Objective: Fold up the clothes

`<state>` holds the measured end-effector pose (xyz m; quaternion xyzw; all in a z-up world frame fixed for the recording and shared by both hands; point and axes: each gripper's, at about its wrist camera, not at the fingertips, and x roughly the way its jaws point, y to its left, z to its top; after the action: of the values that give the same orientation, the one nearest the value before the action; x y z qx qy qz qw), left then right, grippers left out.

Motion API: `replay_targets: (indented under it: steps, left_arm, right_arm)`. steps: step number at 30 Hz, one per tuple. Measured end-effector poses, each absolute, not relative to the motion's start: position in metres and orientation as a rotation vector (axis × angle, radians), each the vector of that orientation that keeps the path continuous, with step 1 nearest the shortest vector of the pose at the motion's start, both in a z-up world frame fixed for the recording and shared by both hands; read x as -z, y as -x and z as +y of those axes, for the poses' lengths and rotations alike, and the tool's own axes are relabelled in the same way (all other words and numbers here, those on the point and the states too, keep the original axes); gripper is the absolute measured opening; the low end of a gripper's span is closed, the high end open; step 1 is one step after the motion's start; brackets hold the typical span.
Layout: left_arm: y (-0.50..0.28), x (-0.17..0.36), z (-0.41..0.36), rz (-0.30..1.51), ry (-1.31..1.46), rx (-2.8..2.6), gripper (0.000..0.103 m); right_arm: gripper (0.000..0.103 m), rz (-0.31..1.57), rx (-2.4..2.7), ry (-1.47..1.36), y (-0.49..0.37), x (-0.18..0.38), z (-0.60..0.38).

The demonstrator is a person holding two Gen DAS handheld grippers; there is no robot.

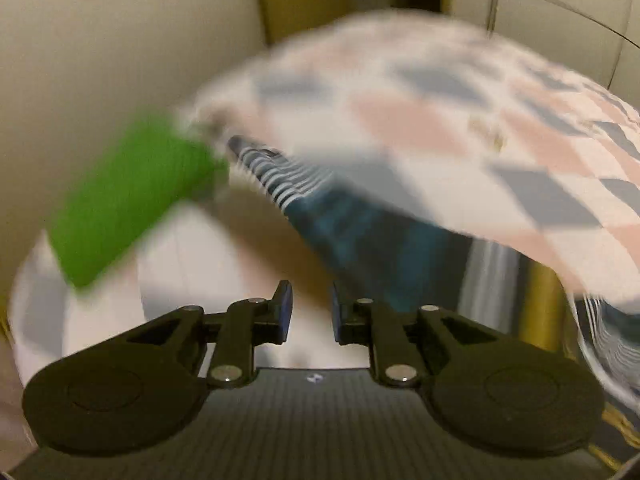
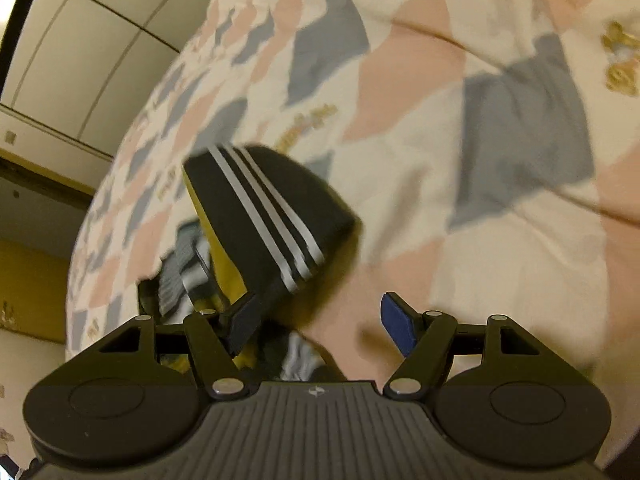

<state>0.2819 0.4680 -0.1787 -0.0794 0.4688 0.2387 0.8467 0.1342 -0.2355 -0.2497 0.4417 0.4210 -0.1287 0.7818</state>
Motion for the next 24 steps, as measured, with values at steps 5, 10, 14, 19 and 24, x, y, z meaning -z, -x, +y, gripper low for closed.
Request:
replay_targets:
  steps: [5,10,14,19,24]
  left_arm:
    - [-0.213,0.224,0.419,1.279,0.398,-0.200,0.028]
    - [-0.162,0.233,0.338,1.440,0.632,0.115,0.037]
    - [-0.155,0.230,0.291,1.399,0.733,0.217,0.047]
    - [-0.169,0.237,0.253,1.317,0.750,0.183,0.062]
    - [-0.147,0.245,0.248,1.329,0.723,0.124,0.008]
  right_arm:
    - [0.070,0.988,0.324,-0.946,-0.085,0.257,-0.224]
    - [0.073,1.032,0.308,-0.960,-0.037,0.258,-0.213]
    - [0.075,1.083,0.229,-0.941,-0.022,0.263,-0.208]
    - [0.075,1.116,0.128,-0.884,-0.019,0.273,-0.211]
    - [0.077,1.118,0.051,-0.851,-0.021,0.279,-0.222]
